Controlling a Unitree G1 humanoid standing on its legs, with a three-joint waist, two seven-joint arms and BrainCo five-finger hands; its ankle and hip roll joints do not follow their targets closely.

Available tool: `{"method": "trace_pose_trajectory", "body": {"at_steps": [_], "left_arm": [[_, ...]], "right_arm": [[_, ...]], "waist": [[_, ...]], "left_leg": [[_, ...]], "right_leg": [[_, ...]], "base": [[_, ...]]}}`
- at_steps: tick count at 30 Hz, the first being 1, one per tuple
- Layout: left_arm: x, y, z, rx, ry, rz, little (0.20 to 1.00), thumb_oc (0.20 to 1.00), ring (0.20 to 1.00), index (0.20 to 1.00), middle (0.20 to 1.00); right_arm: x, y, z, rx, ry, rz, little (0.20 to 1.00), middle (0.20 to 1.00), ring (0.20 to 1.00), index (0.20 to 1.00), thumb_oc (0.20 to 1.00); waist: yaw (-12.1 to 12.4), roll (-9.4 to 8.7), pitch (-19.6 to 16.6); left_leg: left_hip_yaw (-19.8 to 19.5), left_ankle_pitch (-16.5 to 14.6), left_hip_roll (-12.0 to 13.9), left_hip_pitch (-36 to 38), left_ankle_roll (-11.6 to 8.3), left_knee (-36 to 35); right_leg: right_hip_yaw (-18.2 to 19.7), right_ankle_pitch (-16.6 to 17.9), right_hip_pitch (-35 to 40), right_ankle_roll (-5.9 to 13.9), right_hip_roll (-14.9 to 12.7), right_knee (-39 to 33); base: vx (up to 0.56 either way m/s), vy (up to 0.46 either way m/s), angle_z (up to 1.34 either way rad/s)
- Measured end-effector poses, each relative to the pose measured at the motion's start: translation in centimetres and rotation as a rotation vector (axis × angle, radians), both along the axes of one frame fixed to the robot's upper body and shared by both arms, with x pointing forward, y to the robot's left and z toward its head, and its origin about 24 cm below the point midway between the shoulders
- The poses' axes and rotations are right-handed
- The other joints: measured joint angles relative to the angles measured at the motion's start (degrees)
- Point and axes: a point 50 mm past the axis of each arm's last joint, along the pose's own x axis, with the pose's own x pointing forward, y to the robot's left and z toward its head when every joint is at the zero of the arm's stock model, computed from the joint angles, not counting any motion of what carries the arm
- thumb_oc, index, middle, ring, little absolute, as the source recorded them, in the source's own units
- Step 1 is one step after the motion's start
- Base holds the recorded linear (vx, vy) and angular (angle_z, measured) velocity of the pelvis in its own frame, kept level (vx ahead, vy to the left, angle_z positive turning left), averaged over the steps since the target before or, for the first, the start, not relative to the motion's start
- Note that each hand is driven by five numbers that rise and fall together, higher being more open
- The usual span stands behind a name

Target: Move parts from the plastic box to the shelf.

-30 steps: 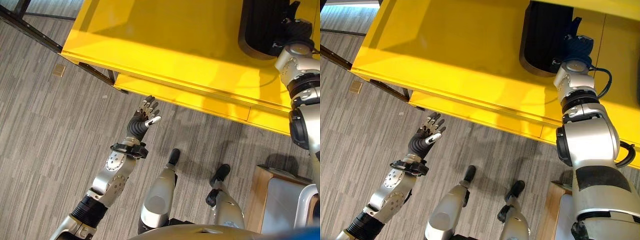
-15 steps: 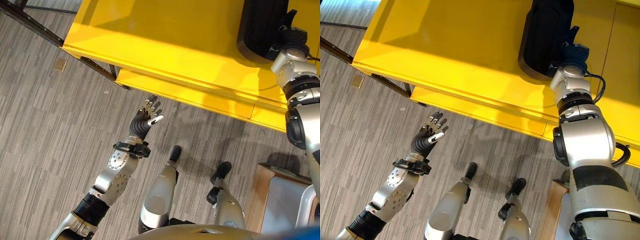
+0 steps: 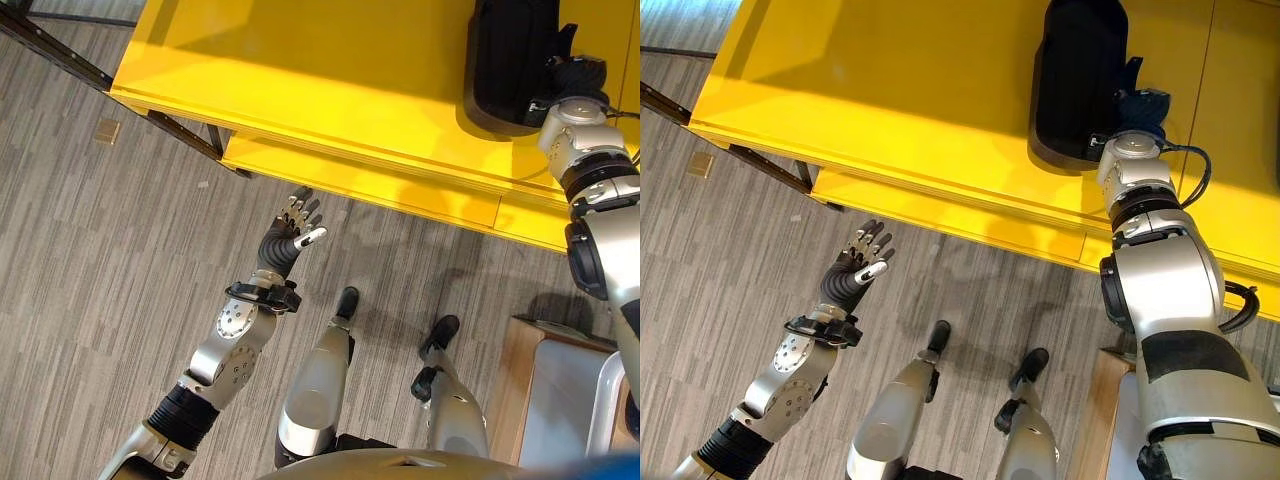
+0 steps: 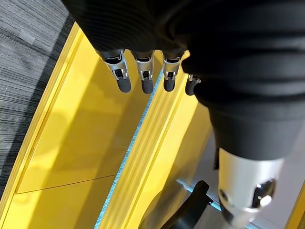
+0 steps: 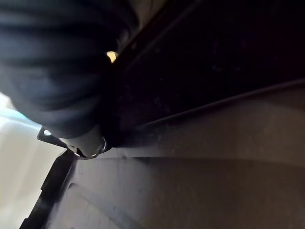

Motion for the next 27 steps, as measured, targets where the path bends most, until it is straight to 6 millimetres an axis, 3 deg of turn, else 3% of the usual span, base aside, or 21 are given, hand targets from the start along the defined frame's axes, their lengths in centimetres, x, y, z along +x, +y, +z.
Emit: {"method": "trace_pose_trajectory", "body": {"at_steps": [20, 27], "left_arm": [[0.0, 0.2, 0.0, 0.004, -0.003, 0.002, 1.0, 1.0, 1.0, 1.0, 1.0], [-0.2, 0.4, -0.1, 0.007, 0.001, 0.007, 1.0, 1.0, 1.0, 1.0, 1.0]], "right_arm": [[-0.3, -0.9, 0.3, -0.004, -0.005, -0.025, 0.2, 0.2, 0.2, 0.2, 0.2], [-1.2, -3.1, 1.3, -0.006, -0.031, -0.081, 0.2, 0.2, 0.2, 0.2, 0.2]], "waist": [[-0.31, 0.23, 0.72], [0.31, 1.08, 1.2]], "left_leg": [[0.14, 0.06, 0.01, -1.36, 0.1, 0.89], [0.02, 0.1, -0.1, -1.99, 0.16, 0.76]], "right_leg": [[0.3, 0.46, -1.1, 0.0, -0.01, 0.13], [0.09, 0.48, -1.73, 0.01, -0.1, 0.11]], "base": [[0.0, -0.001, 0.0], [0.0, 0.0, 0.0]]}}
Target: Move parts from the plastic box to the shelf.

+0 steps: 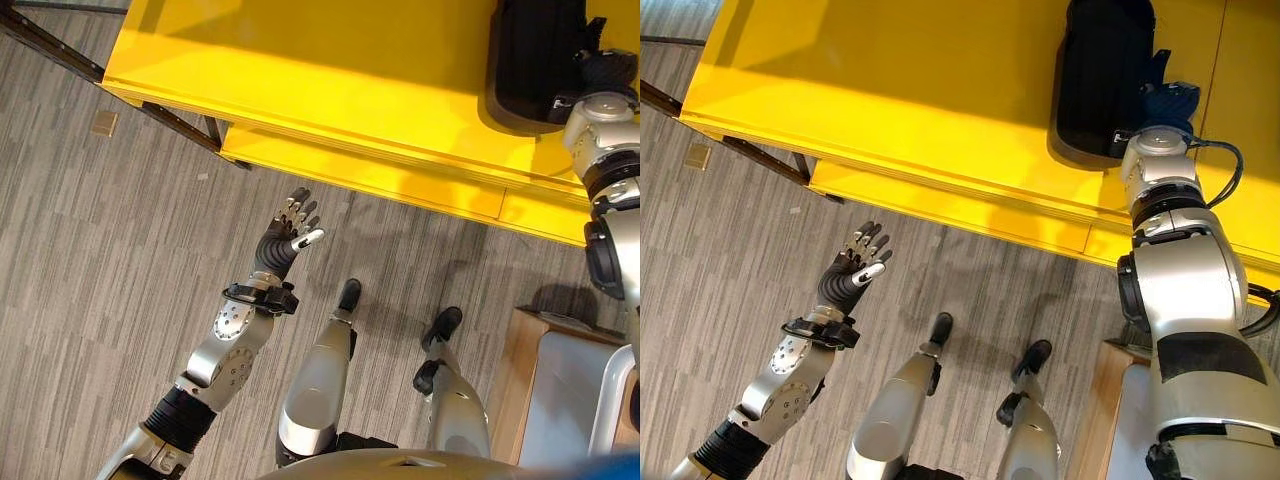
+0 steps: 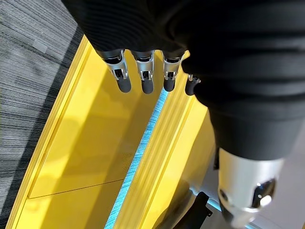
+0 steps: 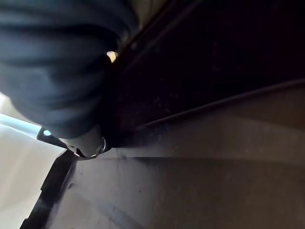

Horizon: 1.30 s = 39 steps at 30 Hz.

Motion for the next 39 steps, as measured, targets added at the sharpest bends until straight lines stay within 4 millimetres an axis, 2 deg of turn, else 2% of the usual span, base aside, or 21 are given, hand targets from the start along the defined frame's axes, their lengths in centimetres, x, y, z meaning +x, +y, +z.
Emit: {"method": "trace_pose_trajectory", "body": {"at_steps": [6, 11, 18, 26, 30, 34, 36, 37, 39], "left_arm": [[-0.1, 0.2, -0.1, 0.008, 0.002, 0.002, 1.0, 1.0, 1.0, 1.0, 1.0], [-0.1, 0.4, 0.0, 0.02, 0.003, 0.003, 1.0, 1.0, 1.0, 1.0, 1.0], [-0.1, 0.4, 0.0, 0.018, -0.001, 0.002, 1.0, 1.0, 1.0, 1.0, 1.0], [-0.1, 0.3, 0.3, -0.008, -0.007, -0.001, 1.0, 1.0, 1.0, 1.0, 1.0], [-0.1, 0.2, 0.7, -0.015, -0.026, -0.009, 1.0, 1.0, 1.0, 1.0, 1.0], [0.1, 0.1, 1.1, -0.016, -0.038, -0.012, 1.0, 1.0, 1.0, 1.0, 1.0], [0.2, 0.1, 1.1, -0.017, -0.042, -0.013, 1.0, 1.0, 1.0, 1.0, 1.0], [0.2, 0.1, 1.1, -0.017, -0.042, -0.013, 1.0, 1.0, 1.0, 1.0, 1.0], [0.2, 0.1, 1.1, -0.018, -0.041, -0.013, 1.0, 1.0, 1.0, 1.0, 1.0]], "right_arm": [[-0.1, -0.2, 0.6, -0.002, -0.015, -0.006, 0.2, 0.2, 0.2, 0.2, 0.2], [-0.4, -0.4, 2.4, -0.005, -0.058, -0.012, 0.2, 0.2, 0.2, 0.2, 0.2], [-0.9, -0.8, 3.8, -0.008, -0.094, -0.024, 0.2, 0.2, 0.2, 0.2, 0.2], [-1.0, -0.8, 4.4, -0.027, -0.099, -0.028, 0.2, 0.2, 0.2, 0.2, 0.2], [-1.7, -1.9, 5.6, -0.024, -0.131, -0.058, 0.2, 0.2, 0.2, 0.2, 0.2], [-2.0, -1.8, 6.7, -0.026, -0.159, -0.056, 0.2, 0.2, 0.2, 0.2, 0.2], [-2.0, -1.8, 6.7, -0.02, -0.159, -0.057, 0.84, 0.84, 0.84, 0.84, 0.84], [-2.0, -1.9, 6.6, -0.014, -0.159, -0.057, 1.0, 1.0, 1.0, 1.0, 1.0], [-2.0, -1.9, 6.9, -0.01, -0.167, -0.061, 1.0, 1.0, 1.0, 1.0, 1.0]], "waist": [[-0.02, 0.36, 0.16], [0.05, 0.42, 0.13], [0.11, 1.01, 0.08], [0.06, 1.22, -0.05], [0.26, 1.45, -0.04], [0.3, 1.51, -0.06], [0.32, 1.51, -0.06], [0.31, 1.51, -0.06], [0.26, 1.52, -0.07]], "left_leg": [[0.01, 0.04, 0.0, -0.31, 0.05, 0.02], [-0.02, 0.13, -0.17, -1.39, 0.16, 0.03], [-0.17, 0.25, -0.51, -1.66, 0.33, 0.01], [0.12, 0.74, -0.92, -2.5, 0.63, -1.14], [0.05, 0.85, -1.19, -3.23, 0.67, -1.37], [0.04, 1.36, -1.4, -3.14, 0.63, -1.97], [0.02, 1.36, -1.44, -2.78, 0.63, -1.97], [0.02, 1.37, -1.47, -2.65, 0.64, -1.96], [0.03, 1.5, -1.57, -2.53, 0.76, -1.93]], "right_leg": [[-0.03, 0.01, -0.31, 0.01, -0.02, 0.0], [-0.1, 0.05, -1.35, 0.06, -0.18, -0.02], [-0.3, 0.15, -1.43, 0.22, -0.52, -0.1], [-0.2, 0.62, -2.61, 0.39, -0.87, -0.92], [-0.3, 0.8, -3.18, 0.48, -1.05, -1.26], [-0.33, 1.42, -2.94, 0.52, -1.07, -2.26], [-0.37, 1.44, -2.54, 0.52, -1.1, -2.26], [-0.37, 1.45, -2.39, 0.53, -1.13, -2.26], [-0.36, 1.61, -2.23, 0.56, -1.24, -2.26]], "base": [[0.0, 0.0, 0.0], [0.0, 0.0, 0.0], [0.03, -0.007, 0.02], [0.02, 0.0, 0.0], [0.01, 0.0, 0.01], [0.0, 0.0, 0.0], [0.0, 0.0, 0.0], [0.0, 0.0, 0.0], [0.0, 0.0, 0.0]]}}
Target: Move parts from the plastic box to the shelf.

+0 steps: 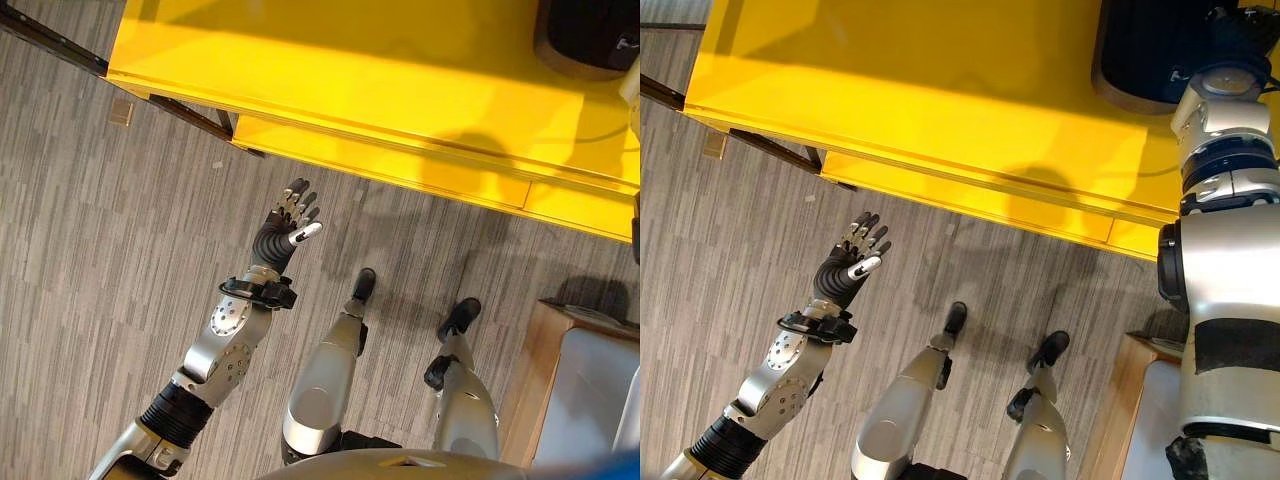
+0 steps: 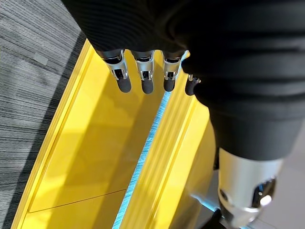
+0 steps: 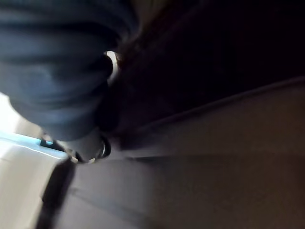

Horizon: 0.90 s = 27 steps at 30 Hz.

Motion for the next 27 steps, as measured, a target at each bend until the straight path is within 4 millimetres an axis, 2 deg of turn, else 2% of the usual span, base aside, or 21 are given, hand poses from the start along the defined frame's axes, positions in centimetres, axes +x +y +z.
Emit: {"method": "trace_pose_trajectory", "body": {"at_steps": [16, 20, 24, 27], "left_arm": [[0.2, 0.0, 0.3, -0.003, -0.014, -0.001, 1.0, 1.0, 1.0, 1.0, 1.0], [0.2, 0.0, 0.4, -0.008, -0.016, -0.002, 1.0, 1.0, 1.0, 1.0, 1.0], [0.2, 0.0, 0.4, -0.007, -0.015, -0.003, 1.0, 1.0, 1.0, 1.0, 1.0], [0.1, 0.4, 0.3, 0.004, -0.01, 0.006, 1.0, 1.0, 1.0, 1.0, 1.0]], "right_arm": [[-0.1, 0.3, 0.6, 0.031, -0.05, -0.01, 1.0, 1.0, 1.0, 1.0, 1.0], [0.0, 1.4, 1.8, 0.007, -0.104, 0.024, 1.0, 1.0, 1.0, 1.0, 1.0], [0.3, 3.1, 2.7, -0.018, -0.164, 0.069, 1.0, 1.0, 1.0, 1.0, 1.0], [0.9, 5.3, 2.7, -0.041, -0.2, 0.144, 1.0, 1.0, 1.0, 1.0, 1.0]], "waist": [[-0.92, -0.05, 0.02], [-1.61, -0.12, 0.01], [-3.02, -0.92, -0.2], [-4.2, -2.3, -0.75]], "left_leg": [[0.01, 0.56, -0.36, -0.11, 0.22, 0.12], [0.09, 0.56, -0.33, 1.14, 0.23, 0.25], [0.97, 0.53, -0.14, 1.35, 0.26, 1.12], [1.83, 0.51, -0.04, 1.54, 0.29, 1.27]], "right_leg": [[0.08, 0.75, -0.05, 0.1, -0.09, 0.01], [0.17, 0.89, 1.25, 0.03, -0.16, 0.05], [1.25, 1.39, 1.3, -0.13, 0.06, 0.13], [2.25, 1.54, 1.07, -0.24, 0.11, 0.07]], "base": [[-0.01, 0.002, 0.0], [-0.02, 0.003, -0.01], [-0.05, 0.009, -0.09], [-0.02, 0.007, -0.15]]}}
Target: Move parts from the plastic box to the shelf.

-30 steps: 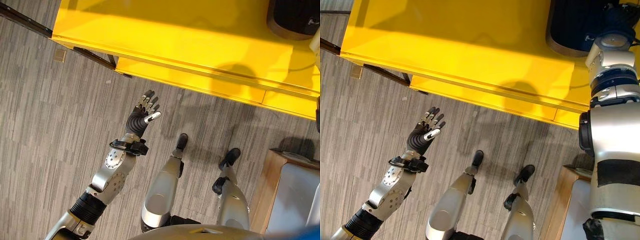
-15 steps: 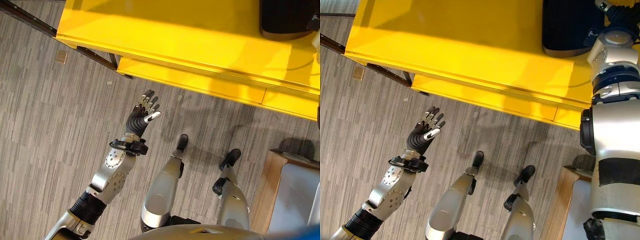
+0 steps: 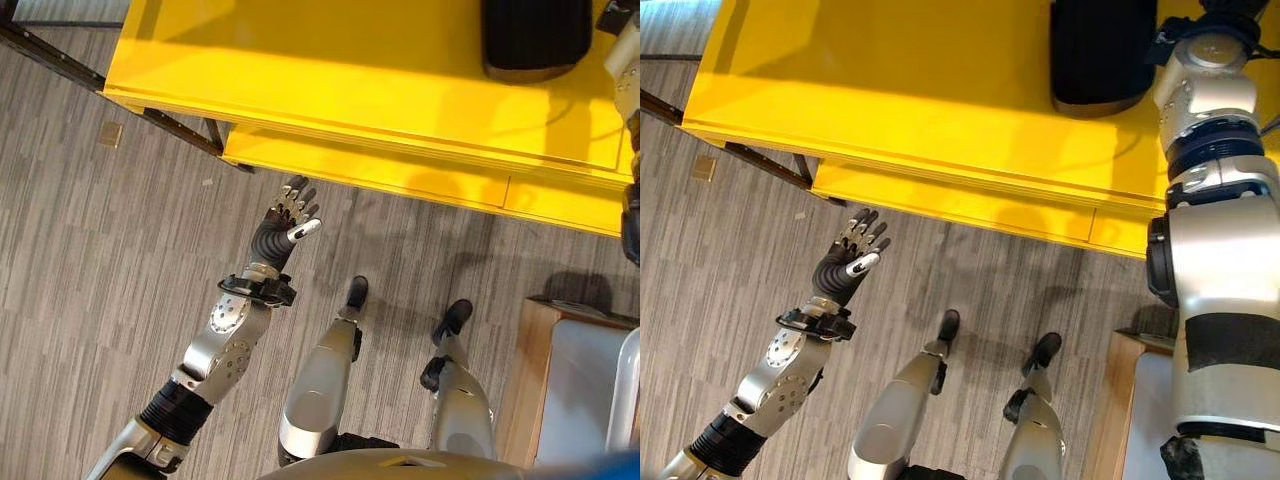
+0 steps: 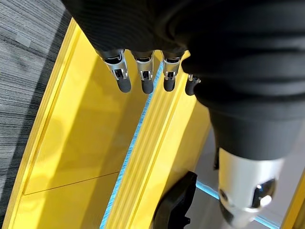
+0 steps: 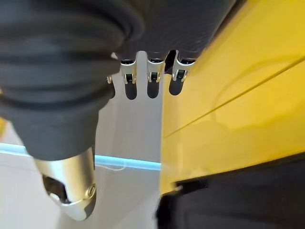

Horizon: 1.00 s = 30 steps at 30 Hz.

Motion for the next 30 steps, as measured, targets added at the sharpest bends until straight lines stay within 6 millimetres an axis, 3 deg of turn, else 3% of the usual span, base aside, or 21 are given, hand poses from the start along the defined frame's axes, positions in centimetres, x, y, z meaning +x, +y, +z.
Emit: {"method": "trace_pose_trajectory", "body": {"at_steps": [4, 9, 11, 14, 17, 22, 30], "left_arm": [[-0.1, 0.3, -0.1, 0.02, 0.002, -0.006, 1.0, 1.0, 1.0, 1.0, 1.0], [-0.4, 0.7, -0.8, 0.038, 0.028, -0.004, 1.0, 1.0, 1.0, 1.0, 1.0], [-0.5, 0.9, -0.8, 0.05, 0.028, -0.006, 1.0, 1.0, 1.0, 1.0, 1.0], [-0.9, 1.2, -1.4, 0.068, 0.049, -0.015, 1.0, 1.0, 1.0, 1.0, 1.0], [-1.2, 1.3, -2.1, 0.074, 0.076, -0.022, 1.0, 1.0, 1.0, 1.0, 1.0], [-1.1, 1.4, -2.8, 0.086, 0.104, -0.022, 1.0, 1.0, 1.0, 1.0, 1.0], [-1.4, 0.8, -3.1, 0.085, 0.116, -0.054, 1.0, 1.0, 1.0, 1.0, 1.0]], "right_arm": [[0.7, 3.9, -0.4, -0.019, -0.075, 0.13, 1.0, 1.0, 1.0, 1.0, 1.0], [1.1, 7.0, -1.2, -0.028, -0.102, 0.235, 1.0, 1.0, 1.0, 1.0, 1.0], [1.3, 7.9, -1.8, -0.024, -0.096, 0.264, 1.0, 1.0, 1.0, 1.0, 1.0], [1.6, 9.8, -2.7, -0.061, -0.08, 0.335, 1.0, 1.0, 1.0, 1.0, 1.0], [1.7, 10.3, -2.9, -0.085, -0.068, 0.351, 1.0, 1.0, 1.0, 1.0, 1.0], [1.8, 10.7, -3.1, -0.129, -0.054, 0.367, 1.0, 1.0, 1.0, 1.0, 1.0], [2.4, 10.6, -4.4, -0.243, 0.025, 0.325, 1.0, 1.0, 1.0, 1.0, 1.0]], "waist": [[-1.68, -1.81, -0.93], [-3.14, -1.86, -0.99], [-4.2, -1.84, -0.98], [-5.02, -1.47, -0.99], [-5.99, -1.13, -1.06], [-7.27, -0.11, -0.66], [-7.12, 0.52, -0.3]], "left_leg": [[1.43, -0.75, 0.67, 0.72, 0.18, 0.98], [3.36, -2.64, 1.32, 1.78, 0.41, 4.05], [3.84, -3.11, 1.6, 2.14, 0.57, 5.06], [5.94, -5.81, 2.77, 1.48, 0.7, 9.26], [6.4, -6.82, 3.44, 0.35, 0.18, 11.87], [7.61, -8.48, 5.11, -2.01, -0.41, 15.29], [8.61, -9.16, 5.85, -4.2, -0.5, 16.4]], "right_leg": [[1.7, 0.26, 0.01, -0.14, 0.48, 0.28], [4.17, -0.37, -0.12, -0.55, 0.66, 3.13], [4.59, -1.58, -0.5, -0.95, 0.47, 5.26], [7.64, -5.91, -4.74, -0.76, 0.1, 14.08], [9.18, -7.13, -6.88, -0.48, 0.69, 16.45], [10.97, -8.95, -11.16, -1.64, 1.83, 21.49], [12.4, -10.13, -14.9, -2.22, 2.44, 24.39]], "base": [[-0.04, 0.006, -0.2], [-0.07, 0.031, -0.23], [-0.1, 0.001, -0.16], [-0.13, -0.005, -0.38], [-0.07, -0.018, -0.24], [-0.04, -0.032, -0.21], [0.0, -0.026, -0.07]]}}
